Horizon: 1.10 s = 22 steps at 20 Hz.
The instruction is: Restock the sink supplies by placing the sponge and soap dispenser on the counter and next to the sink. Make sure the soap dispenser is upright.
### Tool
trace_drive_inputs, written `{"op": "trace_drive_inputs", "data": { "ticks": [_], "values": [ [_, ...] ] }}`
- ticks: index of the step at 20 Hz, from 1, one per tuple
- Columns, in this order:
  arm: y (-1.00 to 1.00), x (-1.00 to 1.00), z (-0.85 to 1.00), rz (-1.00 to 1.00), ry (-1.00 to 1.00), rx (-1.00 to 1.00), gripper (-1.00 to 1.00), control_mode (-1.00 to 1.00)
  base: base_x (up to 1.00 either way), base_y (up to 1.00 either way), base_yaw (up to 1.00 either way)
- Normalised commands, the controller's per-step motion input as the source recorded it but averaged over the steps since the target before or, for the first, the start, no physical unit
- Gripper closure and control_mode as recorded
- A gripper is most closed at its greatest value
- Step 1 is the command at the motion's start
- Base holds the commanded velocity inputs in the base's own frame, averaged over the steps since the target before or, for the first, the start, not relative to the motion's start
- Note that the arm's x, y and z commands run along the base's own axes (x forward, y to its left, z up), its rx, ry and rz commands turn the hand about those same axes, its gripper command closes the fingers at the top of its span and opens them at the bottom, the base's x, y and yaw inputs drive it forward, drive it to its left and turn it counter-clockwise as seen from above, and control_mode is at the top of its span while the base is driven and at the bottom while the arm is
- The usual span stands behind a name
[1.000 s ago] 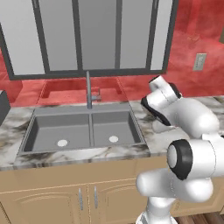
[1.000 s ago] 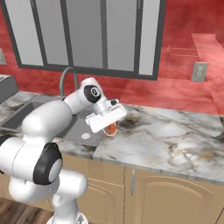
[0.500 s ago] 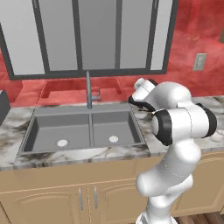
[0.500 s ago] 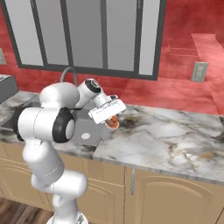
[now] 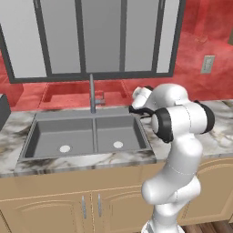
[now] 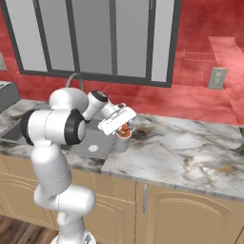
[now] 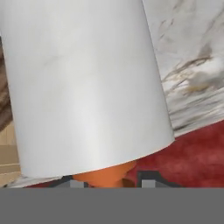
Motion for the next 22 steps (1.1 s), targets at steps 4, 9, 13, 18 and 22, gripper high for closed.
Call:
{"op": "trace_drive_inputs", "data": {
  "ticks": [4,9,13,18,22],
  "values": [
    [0.00,0.47,0.00,0.03,0.00,-0.15,1.00,-1.00,0.00,0.00,0.00],
    [0.02,0.68,-0.18,0.00,0.11,-0.09,1.00,-1.00,0.00,0.00,0.00],
    [0.08,0.69,-0.34,0.00,0.10,-0.06,1.00,-1.00,0.00,0.00,0.00],
    [0.15,0.66,-0.34,0.00,0.07,-0.02,1.00,-1.00,0.00,0.00,0.00],
    [0.04,0.53,-0.41,0.00,0.03,-0.01,1.00,-1.00,0.00,0.00,0.00]
  ]
}}
